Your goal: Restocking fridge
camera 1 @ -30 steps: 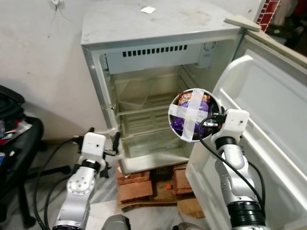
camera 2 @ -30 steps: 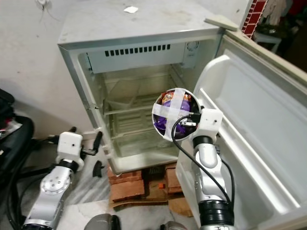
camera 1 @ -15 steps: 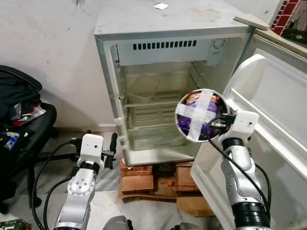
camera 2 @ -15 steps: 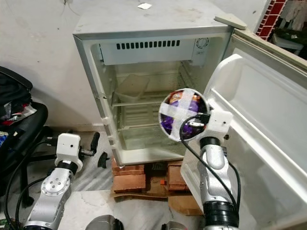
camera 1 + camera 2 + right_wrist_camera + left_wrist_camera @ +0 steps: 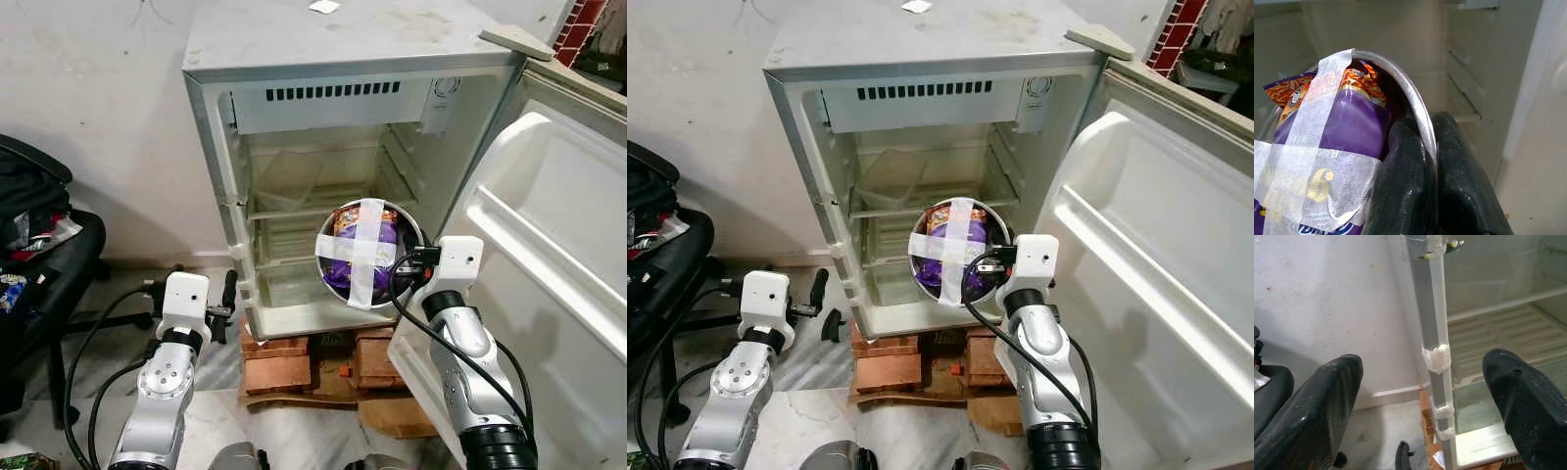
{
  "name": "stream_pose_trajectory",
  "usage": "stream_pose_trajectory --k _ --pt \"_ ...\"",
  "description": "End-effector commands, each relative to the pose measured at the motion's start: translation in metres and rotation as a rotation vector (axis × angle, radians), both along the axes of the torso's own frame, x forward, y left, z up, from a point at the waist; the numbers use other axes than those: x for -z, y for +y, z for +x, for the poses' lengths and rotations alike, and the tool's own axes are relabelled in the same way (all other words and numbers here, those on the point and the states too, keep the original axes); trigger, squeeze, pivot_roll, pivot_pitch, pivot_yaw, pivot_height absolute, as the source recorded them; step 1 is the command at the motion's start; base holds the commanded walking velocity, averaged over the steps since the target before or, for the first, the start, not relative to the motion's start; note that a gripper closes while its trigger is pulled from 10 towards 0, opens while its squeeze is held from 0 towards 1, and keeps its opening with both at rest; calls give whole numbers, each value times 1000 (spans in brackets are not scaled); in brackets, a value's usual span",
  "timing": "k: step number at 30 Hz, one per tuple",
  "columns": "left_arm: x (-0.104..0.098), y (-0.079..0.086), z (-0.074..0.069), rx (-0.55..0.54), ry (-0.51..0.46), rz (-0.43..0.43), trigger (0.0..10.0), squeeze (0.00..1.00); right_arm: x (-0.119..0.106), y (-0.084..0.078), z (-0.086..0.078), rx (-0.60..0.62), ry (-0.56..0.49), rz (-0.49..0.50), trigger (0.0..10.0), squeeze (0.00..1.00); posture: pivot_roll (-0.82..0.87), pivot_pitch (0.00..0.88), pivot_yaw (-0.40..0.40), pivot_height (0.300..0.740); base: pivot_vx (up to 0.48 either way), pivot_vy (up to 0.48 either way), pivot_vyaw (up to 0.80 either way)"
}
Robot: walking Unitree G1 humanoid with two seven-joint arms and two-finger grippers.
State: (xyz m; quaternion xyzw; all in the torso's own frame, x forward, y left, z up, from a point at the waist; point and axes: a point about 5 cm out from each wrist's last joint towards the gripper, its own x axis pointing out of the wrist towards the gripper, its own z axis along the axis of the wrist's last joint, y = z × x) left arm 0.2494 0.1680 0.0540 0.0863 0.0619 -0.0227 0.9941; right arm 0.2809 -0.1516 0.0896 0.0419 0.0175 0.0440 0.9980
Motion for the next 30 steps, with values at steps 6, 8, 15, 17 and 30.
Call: stream_pose_trajectory --k 6,8,15,17,30 --pt "-1 1 1 6 7 -9 10000 0 -7 -1 2 3 -23 -4 10000 0 8 0 -10 740 0 475 0" --pt "-1 0 1 9 6 -9 10000 0 -7 -1 3 2 -24 -4 10000 0 9 0 -10 740 0 469 0" --pt "-1 0 2 13 6 -8 10000 0 -7 0 4 3 -24 -5 10000 0 9 0 -8 740 0 469 0" --pt "-2 0 2 19 -3 -8 10000 0 -7 -1 4 14 -27 -4 10000 0 9 0 -8 740 0 234 0" --pt "-3 7 2 2 -9 -19 10000 0 -4 -17 7 167 -13 3 10000 0 16 0 -10 740 0 0 0"
